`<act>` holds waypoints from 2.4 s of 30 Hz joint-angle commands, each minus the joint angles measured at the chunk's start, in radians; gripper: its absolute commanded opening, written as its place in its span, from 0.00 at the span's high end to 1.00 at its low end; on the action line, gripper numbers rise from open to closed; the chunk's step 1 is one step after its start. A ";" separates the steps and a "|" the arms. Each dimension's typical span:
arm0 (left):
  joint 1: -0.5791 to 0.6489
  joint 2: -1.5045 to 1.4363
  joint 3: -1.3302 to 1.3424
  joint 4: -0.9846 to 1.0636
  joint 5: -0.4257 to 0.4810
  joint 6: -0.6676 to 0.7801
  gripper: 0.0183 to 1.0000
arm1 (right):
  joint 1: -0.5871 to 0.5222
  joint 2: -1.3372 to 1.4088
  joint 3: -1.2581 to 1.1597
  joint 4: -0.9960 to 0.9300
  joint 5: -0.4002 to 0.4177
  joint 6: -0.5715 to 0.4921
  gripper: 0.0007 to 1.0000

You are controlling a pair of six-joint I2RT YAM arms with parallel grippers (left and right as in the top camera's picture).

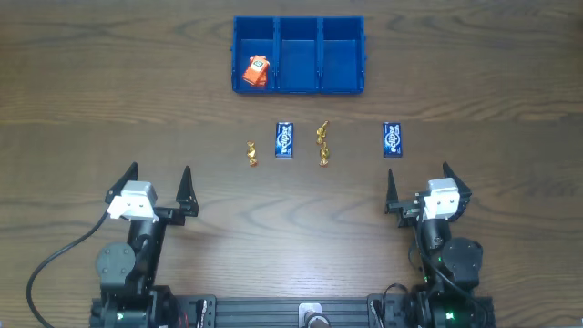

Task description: Sort Candies Into Trays

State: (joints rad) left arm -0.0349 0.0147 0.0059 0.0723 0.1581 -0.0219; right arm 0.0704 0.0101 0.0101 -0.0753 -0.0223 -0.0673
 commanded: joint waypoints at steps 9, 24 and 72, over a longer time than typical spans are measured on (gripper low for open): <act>0.005 -0.012 -0.001 -0.132 0.042 0.008 0.00 | 0.000 -0.007 -0.002 -0.006 0.003 -0.012 0.00; 0.005 -0.011 -0.001 -0.132 0.042 0.008 0.00 | 0.000 -0.007 -0.002 -0.006 0.003 -0.012 0.00; 0.005 -0.011 -0.001 -0.132 0.042 0.008 0.00 | 0.002 1.261 1.086 -0.559 0.028 0.116 0.00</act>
State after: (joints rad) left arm -0.0345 0.0101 0.0162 -0.0109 0.1715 -0.0219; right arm 0.0708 1.1309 1.0573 -0.6178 -0.0029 -0.0349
